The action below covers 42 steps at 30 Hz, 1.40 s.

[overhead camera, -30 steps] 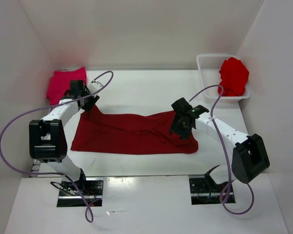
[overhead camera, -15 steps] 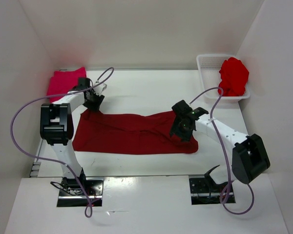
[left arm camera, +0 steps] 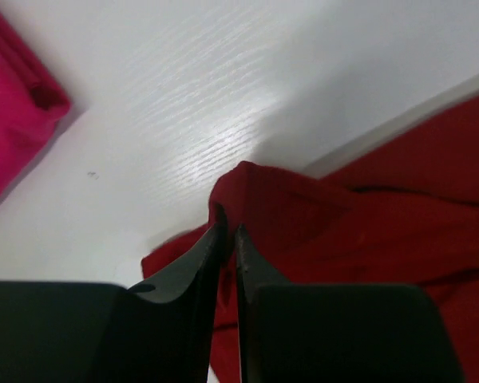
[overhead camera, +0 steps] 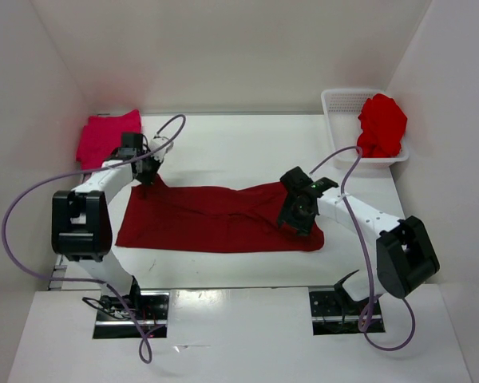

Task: Fold and stack the t-shirts
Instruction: Fold the other side of the tshirt into a rectangle

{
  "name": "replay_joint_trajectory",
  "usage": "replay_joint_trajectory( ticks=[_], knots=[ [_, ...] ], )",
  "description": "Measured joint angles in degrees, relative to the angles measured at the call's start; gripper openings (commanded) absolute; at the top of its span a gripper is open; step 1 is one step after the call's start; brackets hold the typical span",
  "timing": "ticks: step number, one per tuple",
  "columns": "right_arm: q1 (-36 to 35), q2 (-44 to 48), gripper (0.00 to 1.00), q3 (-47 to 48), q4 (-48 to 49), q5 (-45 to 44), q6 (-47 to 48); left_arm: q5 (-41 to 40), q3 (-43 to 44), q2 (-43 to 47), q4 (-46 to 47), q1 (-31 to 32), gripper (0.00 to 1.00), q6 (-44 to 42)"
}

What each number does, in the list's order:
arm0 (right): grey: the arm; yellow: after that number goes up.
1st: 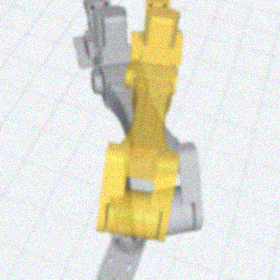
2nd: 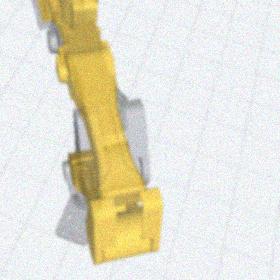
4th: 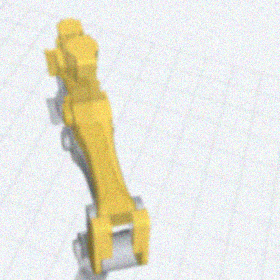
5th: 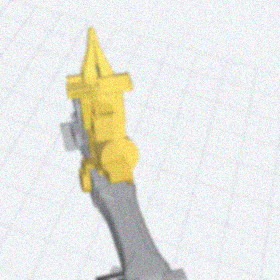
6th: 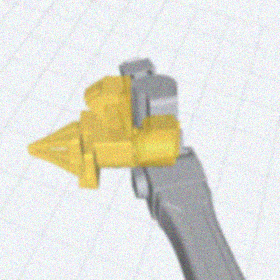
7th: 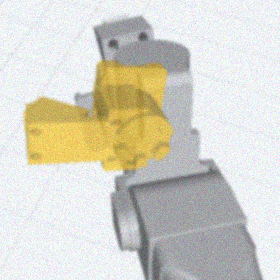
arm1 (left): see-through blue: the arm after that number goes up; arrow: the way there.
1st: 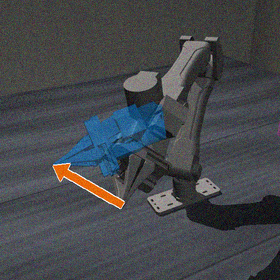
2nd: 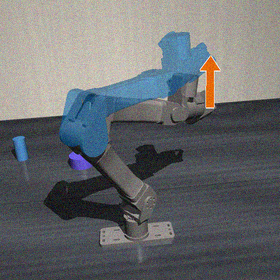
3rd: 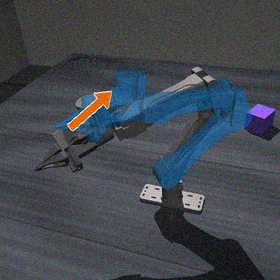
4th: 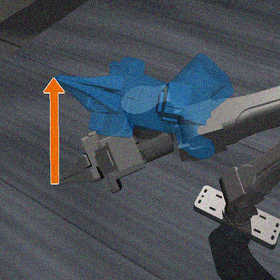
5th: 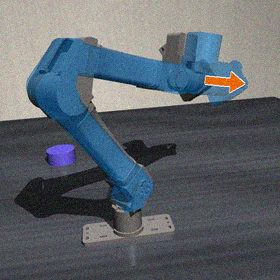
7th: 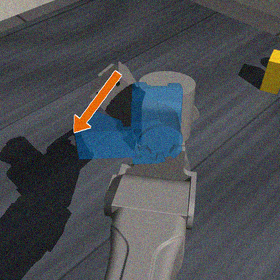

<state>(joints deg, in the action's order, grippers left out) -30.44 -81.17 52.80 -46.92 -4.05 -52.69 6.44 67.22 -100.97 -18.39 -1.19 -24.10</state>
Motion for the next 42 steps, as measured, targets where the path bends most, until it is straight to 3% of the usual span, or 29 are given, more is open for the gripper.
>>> replay_joint_trajectory(
  ticks=[6, 13, 14, 15, 17, 19, 22, 29, 37, 42],
  knots=[
    [0.2, 0.0, 0.62, -0.4, 0.3, 0.1, 0.0, 0.3, -6.1, 10.6, 1.4, 0.0, 0.18, -2.8],
    [0.2, 0.0, 0.62, -1.0, 0.7, 0.2, 0.0, 0.3, -12.5, 12.2, 0.1, -0.5, 0.17, -7.4],
    [0.2, 0.0, 0.62, -1.1, 0.7, 0.2, 0.0, 0.2, -13.2, 12.2, -0.5, -0.7, 0.22, -7.7],
    [0.2, 0.0, 0.62, -1.2, 0.7, 0.2, 0.0, 0.0, -13.9, 12.2, -0.7, -1.0, 0.43, -8.3],
    [0.2, 0.0, 0.62, -1.5, 1.0, 0.2, 0.0, -0.1, -14.1, 12.1, -1.1, -1.8, 0.62, -8.5],
    [0.2, 0.0, 0.62, -1.9, 1.0, 0.2, 0.0, 0.5, -13.1, 11.8, -1.4, -2.4, 0.73, -7.1],
    [0.2, 0.0, 0.62, -1.9, 1.1, 0.2, 0.0, 2.9, -8.8, 9.8, -1.5, -2.8, 0.76, -4.7],
    [0.2, 0.3, 0.62, -2.3, 1.3, 0.2, 0.0, 5.6, 2.8, -1.4, 0.8, -2.6, 0.76, 1.9],
    [0.2, 0.5, 0.62, -2.6, 1.2, 0.2, 0.0, 2.3, 7.1, -10.5, -0.5, -1.9, 0.73, 5.5],
    [0.2, 0.5, 0.62, -2.6, 1.2, 0.2, 0.0, 1.5, 8.6, -11.1, -0.9, -1.6, 0.50, 7.4]
  ],
)
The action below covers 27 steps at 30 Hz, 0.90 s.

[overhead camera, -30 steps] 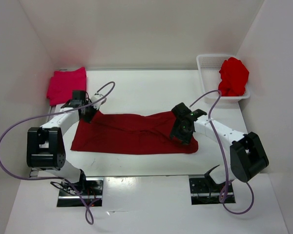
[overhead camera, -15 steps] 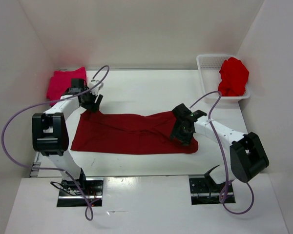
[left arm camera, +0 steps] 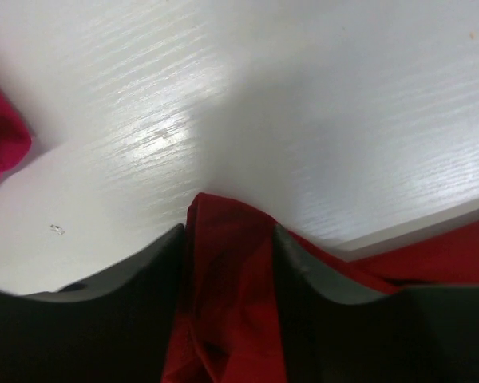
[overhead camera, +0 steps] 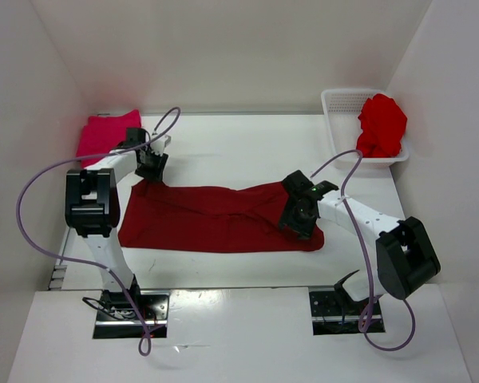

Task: Fold and stack the t-shirts
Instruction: Fold the other side of the tshirt into a rectangle

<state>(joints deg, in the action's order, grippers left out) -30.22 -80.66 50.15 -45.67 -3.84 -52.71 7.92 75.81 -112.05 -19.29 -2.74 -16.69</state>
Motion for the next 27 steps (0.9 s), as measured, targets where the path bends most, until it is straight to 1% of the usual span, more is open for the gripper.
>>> replay_joint_trajectory(
  ticks=[2, 5, 7, 8, 11, 14, 15, 20, 24, 27],
  knots=[
    [0.0, 0.0, 0.62, 0.0, 0.0, 0.0, 0.0, -0.2, 0.3, -0.4, 0.2, 0.1, 0.50, 0.5],
    [0.0, 0.0, 0.62, 0.0, 0.0, 0.0, 0.0, -0.2, 0.3, -0.6, 0.4, 0.1, 0.44, 0.7],
    [0.0, 0.0, 0.62, 0.0, 0.0, 0.0, 0.0, -0.2, 0.2, -0.6, 1.0, 0.2, 0.36, 0.9],
    [0.0, 0.0, 0.62, 0.0, 0.0, 0.0, 0.0, -0.2, 0.1, -0.6, 1.6, 0.2, 0.27, 1.2],
    [0.0, 0.0, 0.62, 0.0, 0.0, 0.0, 0.0, -0.2, -0.3, -0.6, 2.3, 0.2, 0.16, 2.1],
    [0.0, 0.0, 0.62, 0.0, 0.0, 0.0, 0.0, -0.2, -0.6, -0.5, 3.0, 0.2, 0.08, 2.1],
    [0.0, 0.0, 0.62, 0.0, 0.0, 0.0, 0.0, -0.2, -0.6, -0.5, 3.0, 0.2, 0.04, 2.2],
    [0.0, 0.1, 0.62, 0.0, 0.0, 0.0, 0.0, -0.2, -2.8, 1.9, 3.3, 0.2, 0.00, 2.1],
    [0.0, 0.1, 0.62, 0.0, 0.0, 0.0, 0.0, -0.2, -6.9, 7.9, 2.9, 0.2, 0.00, -0.1],
    [0.0, 0.1, 0.62, 0.0, 0.0, 0.0, 0.0, 0.3, -10.9, 13.6, 2.7, 0.2, 0.00, -4.2]
  ],
)
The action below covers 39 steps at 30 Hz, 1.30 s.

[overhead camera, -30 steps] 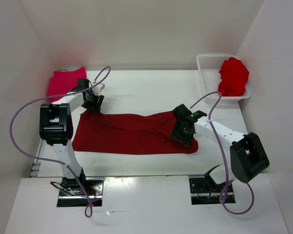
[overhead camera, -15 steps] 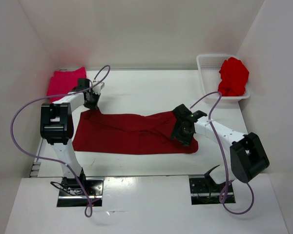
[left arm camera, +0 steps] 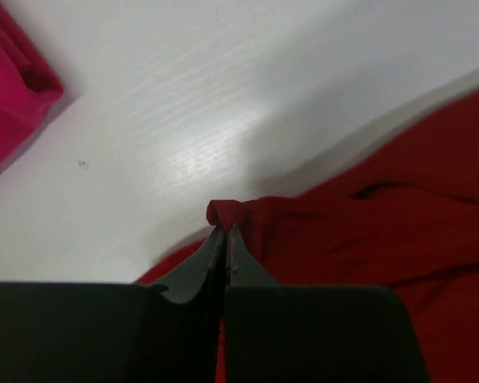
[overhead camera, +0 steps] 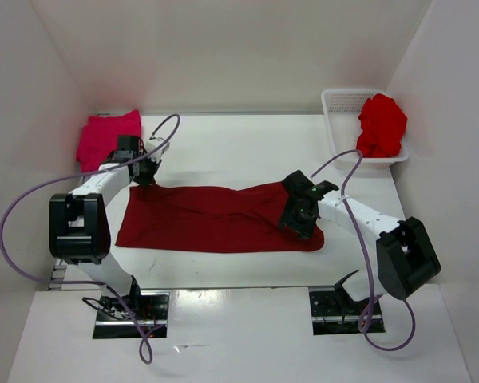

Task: Fold and stack the t-shirts
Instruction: Fold the other side of the tshirt into a rectangle

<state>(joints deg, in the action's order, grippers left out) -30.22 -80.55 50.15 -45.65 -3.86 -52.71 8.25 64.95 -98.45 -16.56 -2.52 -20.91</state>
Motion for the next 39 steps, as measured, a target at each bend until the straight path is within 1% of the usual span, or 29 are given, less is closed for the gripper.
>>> replay_joint_trajectory(
  ticks=[5, 6, 10, 14, 21, 24, 26, 29, 32, 35, 39],
  knots=[
    [0.0, 0.0, 0.62, 0.0, 0.0, 0.0, 0.0, 1.8, -6.5, 6.8, -0.7, 0.0, 0.02, -6.9],
    [0.0, 0.0, 0.62, 0.0, 0.0, 0.0, 0.0, 2.1, -7.5, 7.1, -0.8, 0.0, 0.04, -8.0],
    [0.0, 0.0, 0.62, 0.0, 0.0, 0.0, 0.0, 2.4, -10.7, 7.1, -1.9, 0.0, 0.05, -12.0],
    [0.0, 0.3, 0.62, 0.0, 0.0, 0.0, 0.0, 3.7, -12.2, 7.6, -3.2, -0.9, 0.06, -13.8],
    [0.0, 0.6, 0.62, 0.0, 0.0, 0.0, 0.0, 5.2, -12.2, 13.7, -3.6, -2.2, 0.18, -14.8],
    [0.0, 0.6, 0.62, 0.0, 0.0, 0.0, 0.0, 5.8, -12.2, 15.0, -4.0, -2.2, 0.23, -14.7],
    [0.0, 0.6, 0.62, 0.0, 0.0, 0.0, 0.0, 6.2, -12.2, 15.1, -4.5, -2.2, 0.23, -14.7],
    [0.0, 0.6, 0.62, 0.0, 0.0, 0.0, 0.0, 6.8, -12.3, 15.1, -5.1, -2.2, 0.18, -14.7],
    [0.0, 0.6, 0.62, 0.0, 0.0, 0.0, 0.0, 7.2, -13.0, 15.2, -6.1, -2.3, 0.16, -14.9],
    [0.0, 0.6, 0.62, 0.0, 0.0, 0.0, 0.0, 7.7, -13.6, 16.2, -8.3, -2.5, 0.16, -15.5],
    [0.0, 0.6, 0.62, 0.0, 0.0, 0.0, 0.0, 9.1, -13.7, 19.0, -12.8, -3.1, 0.16, -19.5]
  ],
)
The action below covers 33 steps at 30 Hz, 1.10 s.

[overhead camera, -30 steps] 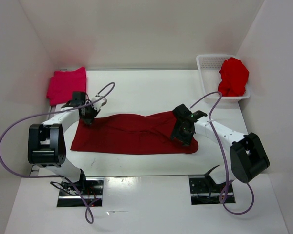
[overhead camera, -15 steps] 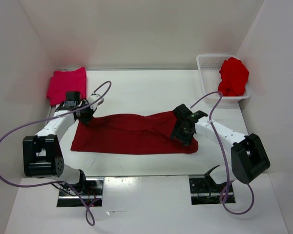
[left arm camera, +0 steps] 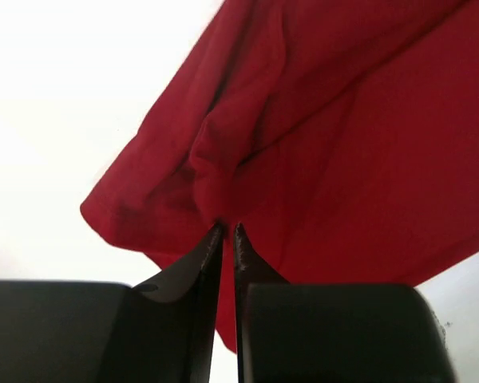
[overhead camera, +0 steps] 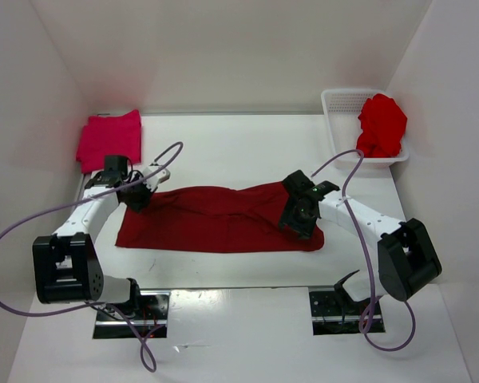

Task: Fold and stack the t-shirts
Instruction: Fold the other side of the tshirt into a rectangle

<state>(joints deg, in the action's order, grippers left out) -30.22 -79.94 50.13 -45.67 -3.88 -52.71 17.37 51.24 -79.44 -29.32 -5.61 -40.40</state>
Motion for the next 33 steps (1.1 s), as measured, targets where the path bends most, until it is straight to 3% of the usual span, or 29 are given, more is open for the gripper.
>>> replay_joint_trajectory(
  ticks=[9, 18, 25, 29, 30, 33],
  knots=[
    [0.0, 0.0, 0.62, 0.0, 0.0, 0.0, 0.0, -3.8, -5.5, 1.6, -1.2, -0.1, 0.17, -6.6],
    [0.0, 0.0, 0.62, 0.0, 0.0, 0.0, 0.0, -5.6, -5.7, 1.6, -4.8, -0.2, 0.20, -14.4],
    [0.0, 0.2, 0.62, 0.0, 0.0, -0.6, 0.0, -5.8, -5.8, 2.0, -10.0, -1.7, 0.30, -20.9],
    [0.3, 3.1, 0.69, 0.0, -0.4, -2.3, -1.8, -5.3, -4.0, 2.7, -9.2, -6.7, 0.49, -17.6],
    [0.5, 4.5, 0.73, 0.0, -0.7, -3.1, -2.7, -5.2, -2.9, 2.6, -7.8, -7.7, 0.58, -15.8],
    [2.4, 10.1, 0.78, 0.0, -1.8, -5.4, -5.7, -5.2, 1.2, 0.7, -3.0, -9.3, 0.68, -11.4]
  ],
)
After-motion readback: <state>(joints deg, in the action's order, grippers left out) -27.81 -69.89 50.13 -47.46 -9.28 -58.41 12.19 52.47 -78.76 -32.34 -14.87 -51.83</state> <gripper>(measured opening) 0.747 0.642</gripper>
